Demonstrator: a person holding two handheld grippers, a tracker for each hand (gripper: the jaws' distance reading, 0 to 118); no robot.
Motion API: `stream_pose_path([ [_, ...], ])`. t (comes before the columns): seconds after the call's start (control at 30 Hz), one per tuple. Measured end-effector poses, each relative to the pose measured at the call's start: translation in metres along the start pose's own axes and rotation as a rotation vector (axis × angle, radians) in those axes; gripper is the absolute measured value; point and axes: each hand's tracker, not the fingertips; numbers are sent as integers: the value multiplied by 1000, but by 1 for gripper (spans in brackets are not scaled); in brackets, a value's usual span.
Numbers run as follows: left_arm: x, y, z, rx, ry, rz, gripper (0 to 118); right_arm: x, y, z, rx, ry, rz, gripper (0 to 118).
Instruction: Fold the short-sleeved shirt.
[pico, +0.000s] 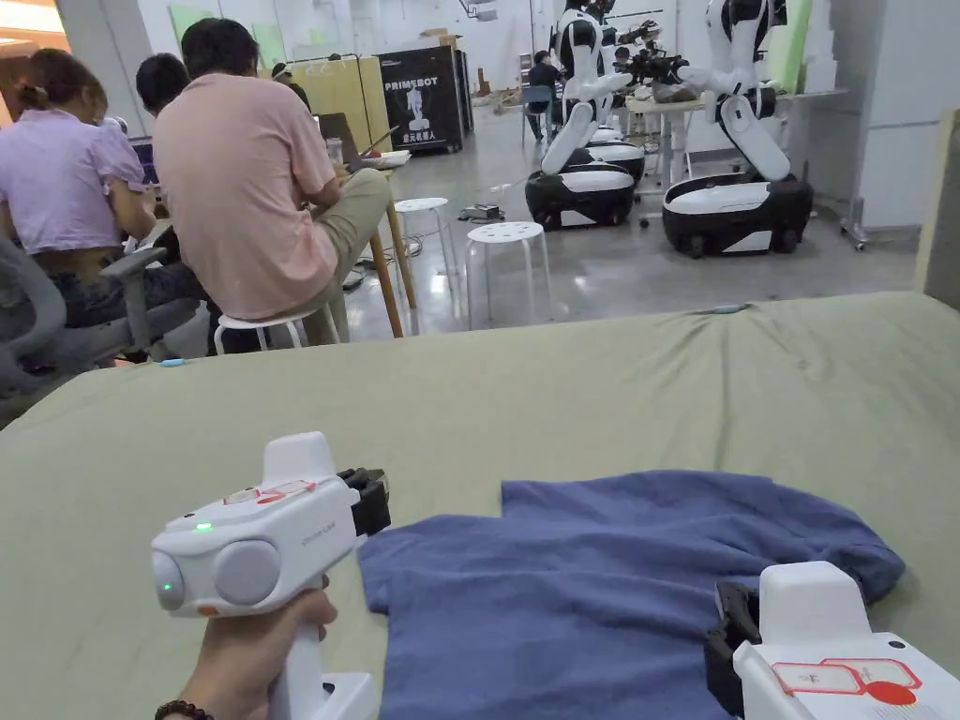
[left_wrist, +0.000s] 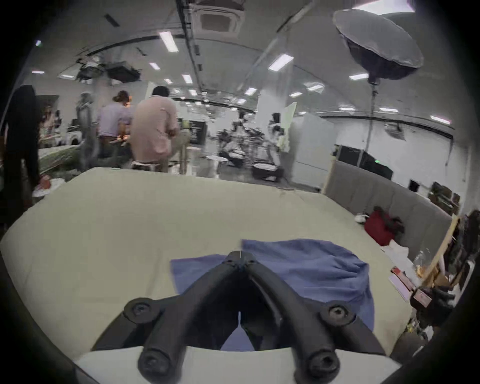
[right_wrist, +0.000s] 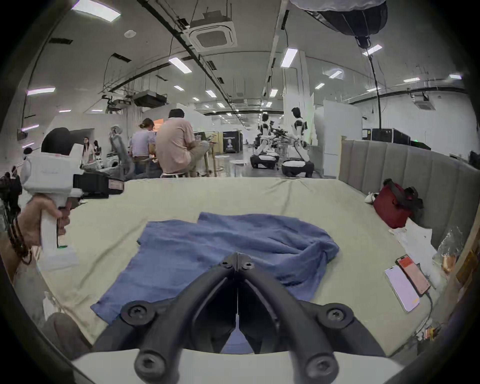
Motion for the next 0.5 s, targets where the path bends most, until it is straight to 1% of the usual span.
stream_pose_path([
  [0.03,-9,5,-7,-20,20,4,1,-3,0,-3,0,0,7,1],
  [0.07,-18,10,-17,-57,50,25,23,-5,0,-8,-2,-2,11,1],
  [0.13,-30,13,-48,-180,81,33,88,-7,1,-19,-13,-7,11,1],
  [0.17,-30,9,-62,-230,91,33,118,-7,0,-25,-21,-7,12,1],
  [0.2,-35,4,-81,-263,93,19,118,-7,-1,-32,-31,-13,15,1],
  [0.27,-36,-4,-116,-257,131,-23,100,-5,-2,-46,-49,-33,22,1],
  [0.3,-39,-10,-134,-286,168,-56,98,-5,-2,-55,-59,-40,26,1],
  [0.37,-39,-23,-166,-358,222,-84,98,-1,-5,-65,-77,-51,27,1],
  [0.47,-48,-39,-201,-436,214,-55,98,3,-8,-79,-96,-57,21,1],
  [0.5,-47,-43,-210,-457,229,-65,98,5,-10,-80,-103,-56,25,1],
])
